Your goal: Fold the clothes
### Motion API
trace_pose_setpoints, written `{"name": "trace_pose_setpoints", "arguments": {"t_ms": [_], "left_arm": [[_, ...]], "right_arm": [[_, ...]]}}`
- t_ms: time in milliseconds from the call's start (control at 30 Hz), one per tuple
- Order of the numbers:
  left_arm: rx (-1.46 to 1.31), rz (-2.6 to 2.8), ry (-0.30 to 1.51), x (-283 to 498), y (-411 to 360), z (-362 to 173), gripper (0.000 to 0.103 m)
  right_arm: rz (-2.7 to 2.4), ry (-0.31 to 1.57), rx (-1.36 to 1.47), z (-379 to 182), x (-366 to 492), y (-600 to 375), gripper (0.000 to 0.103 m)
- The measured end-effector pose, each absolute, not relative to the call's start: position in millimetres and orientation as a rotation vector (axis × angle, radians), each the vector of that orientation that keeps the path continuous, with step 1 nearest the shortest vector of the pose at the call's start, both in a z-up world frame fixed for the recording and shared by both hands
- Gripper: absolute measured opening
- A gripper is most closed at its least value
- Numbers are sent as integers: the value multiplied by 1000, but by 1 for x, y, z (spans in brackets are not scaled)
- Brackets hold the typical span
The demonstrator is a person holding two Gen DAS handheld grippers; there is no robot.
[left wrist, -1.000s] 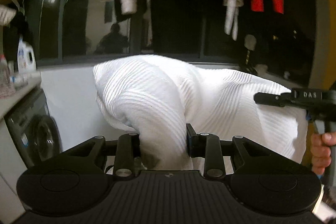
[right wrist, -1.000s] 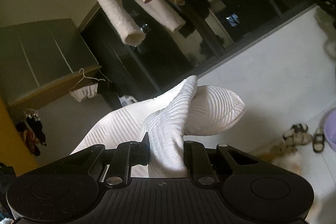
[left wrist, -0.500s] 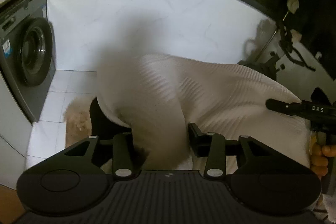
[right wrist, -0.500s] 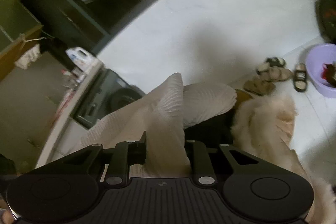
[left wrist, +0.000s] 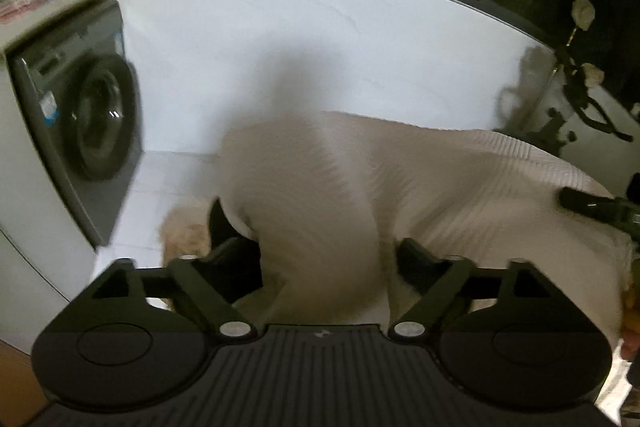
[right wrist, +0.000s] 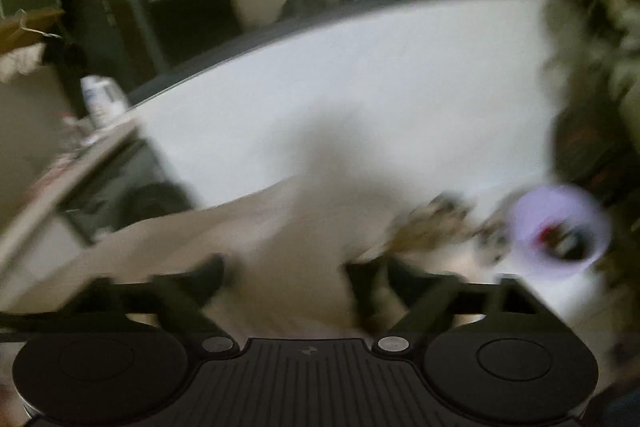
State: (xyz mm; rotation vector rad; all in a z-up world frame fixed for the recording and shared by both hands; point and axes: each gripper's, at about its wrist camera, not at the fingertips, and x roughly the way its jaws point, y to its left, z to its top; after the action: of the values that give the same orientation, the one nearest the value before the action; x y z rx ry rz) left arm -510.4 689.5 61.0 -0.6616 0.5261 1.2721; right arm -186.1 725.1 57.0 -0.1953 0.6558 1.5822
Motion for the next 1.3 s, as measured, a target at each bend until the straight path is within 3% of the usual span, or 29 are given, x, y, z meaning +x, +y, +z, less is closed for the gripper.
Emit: {"name": "trace_pose_setpoints", "arguments": {"t_ms": [100, 367, 567, 833, 1067, 1300], "left_arm": [[-630, 1288, 520, -508, 679, 71, 93], [-517, 1258, 496, -488, 639, 85, 102], [-533, 1266, 529, -489, 648, 53, 103], [-543, 1257, 535, -495, 638, 61, 103], [-500, 1272, 547, -498, 585, 87, 103], [-547, 1217, 551, -504, 507, 93, 103]], "right_arm": [[1587, 613, -204, 64, -187, 705, 102], [1594, 569, -255, 62, -189, 666, 102], [1586, 653, -257, 33, -200, 666, 102], [1557, 777, -168, 32, -188, 658, 102], [1578, 692, -129, 69, -194, 601, 102], [1490, 780, -192, 80, -206, 515, 102]]}}
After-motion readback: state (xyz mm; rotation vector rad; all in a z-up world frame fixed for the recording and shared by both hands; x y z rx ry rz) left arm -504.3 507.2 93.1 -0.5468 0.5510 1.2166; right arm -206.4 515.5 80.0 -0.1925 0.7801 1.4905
